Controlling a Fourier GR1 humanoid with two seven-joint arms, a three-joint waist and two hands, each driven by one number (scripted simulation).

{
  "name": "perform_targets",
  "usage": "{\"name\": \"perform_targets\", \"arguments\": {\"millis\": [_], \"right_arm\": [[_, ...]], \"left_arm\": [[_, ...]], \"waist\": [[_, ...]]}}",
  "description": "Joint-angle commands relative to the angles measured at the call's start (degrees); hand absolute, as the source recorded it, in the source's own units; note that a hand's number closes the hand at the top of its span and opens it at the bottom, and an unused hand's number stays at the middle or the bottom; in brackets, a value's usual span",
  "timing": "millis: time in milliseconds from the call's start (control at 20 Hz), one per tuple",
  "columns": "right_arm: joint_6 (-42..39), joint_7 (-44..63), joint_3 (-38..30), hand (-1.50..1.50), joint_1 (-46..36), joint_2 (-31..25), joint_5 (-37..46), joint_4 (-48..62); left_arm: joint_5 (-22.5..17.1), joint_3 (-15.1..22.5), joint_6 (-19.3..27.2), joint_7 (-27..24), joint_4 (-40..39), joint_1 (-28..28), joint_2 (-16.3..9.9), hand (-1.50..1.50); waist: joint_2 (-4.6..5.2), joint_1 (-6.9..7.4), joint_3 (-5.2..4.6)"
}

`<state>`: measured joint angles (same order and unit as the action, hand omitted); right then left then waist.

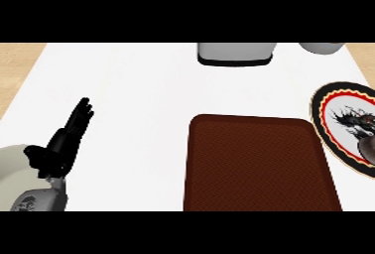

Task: Pick the cupcake from the tray and place it in the plate

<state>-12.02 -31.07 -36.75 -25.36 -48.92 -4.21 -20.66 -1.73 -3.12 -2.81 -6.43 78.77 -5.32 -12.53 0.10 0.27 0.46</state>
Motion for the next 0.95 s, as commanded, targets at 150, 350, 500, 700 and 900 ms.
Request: {"name": "perform_targets", "arguments": {"millis": [150,350,500,700,900], "right_arm": [[-14.24,-10.62,-2.91,-1.5,9.09,-6.59,-1.84,6.56],[-13.28,-16.42,-2.07,-1.5,11.34,-5.52,0.0,7.94],[-15.62,-18.77,-1.97,-1.5,13.79,-5.99,0.17,8.12],[-14.07,-19.35,-1.07,-1.5,13.73,-5.96,1.25,7.71],[-13.79,-21.16,-2.11,-1.5,15.29,-6.66,0.52,8.1]], "left_arm": [[0.01,-0.74,-1.11,0.77,-0.77,1.17,-1.34,0.0],[0.57,0.61,0.01,2.28,0.3,0.91,0.33,0.0],[0.25,-0.27,0.03,-0.89,-1.88,1.29,0.85,0.0],[0.35,-0.3,0.02,1.0,-1.98,-0.92,0.37,0.0],[0.26,-0.14,-0.81,0.19,-0.8,0.88,-0.1,0.0]], "waist": [[0.4,0.3,-0.12],[0.6,0.94,0.12],[0.56,0.47,0.08],[0.69,0.61,0.22],[0.46,0.72,0.26]]}}
